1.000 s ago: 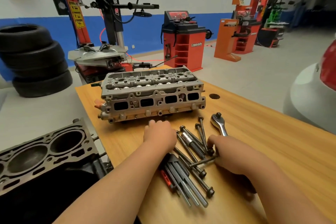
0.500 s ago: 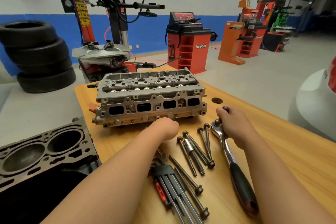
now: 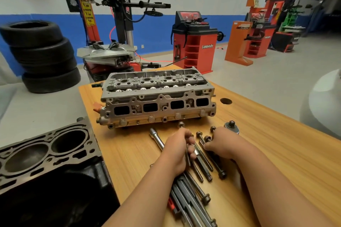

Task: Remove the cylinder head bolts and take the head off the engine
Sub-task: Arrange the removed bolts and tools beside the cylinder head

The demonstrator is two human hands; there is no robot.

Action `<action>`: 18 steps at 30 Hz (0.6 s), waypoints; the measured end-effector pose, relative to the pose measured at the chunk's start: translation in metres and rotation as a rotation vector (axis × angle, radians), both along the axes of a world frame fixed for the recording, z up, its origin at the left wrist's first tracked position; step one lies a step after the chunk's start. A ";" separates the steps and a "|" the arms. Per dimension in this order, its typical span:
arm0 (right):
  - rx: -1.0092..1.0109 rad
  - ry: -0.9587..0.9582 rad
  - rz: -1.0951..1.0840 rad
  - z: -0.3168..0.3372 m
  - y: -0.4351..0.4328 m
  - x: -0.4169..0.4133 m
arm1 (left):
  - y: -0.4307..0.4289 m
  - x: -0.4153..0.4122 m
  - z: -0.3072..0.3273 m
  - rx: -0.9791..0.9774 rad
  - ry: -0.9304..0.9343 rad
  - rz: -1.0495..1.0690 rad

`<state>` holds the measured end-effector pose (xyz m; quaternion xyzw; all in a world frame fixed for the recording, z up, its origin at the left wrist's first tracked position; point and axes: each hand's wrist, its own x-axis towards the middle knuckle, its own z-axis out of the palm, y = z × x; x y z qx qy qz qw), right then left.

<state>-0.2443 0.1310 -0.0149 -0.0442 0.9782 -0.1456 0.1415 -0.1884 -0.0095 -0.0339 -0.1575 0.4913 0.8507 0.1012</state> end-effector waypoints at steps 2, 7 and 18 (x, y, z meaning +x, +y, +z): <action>0.001 -0.008 0.010 0.001 0.000 -0.002 | -0.002 -0.001 -0.002 0.047 0.005 0.031; -0.066 -0.039 0.030 0.008 -0.001 0.002 | -0.001 0.001 -0.002 0.066 0.055 0.003; -0.897 -0.009 -0.033 0.026 -0.022 0.021 | -0.001 0.003 -0.001 -0.037 0.089 -0.034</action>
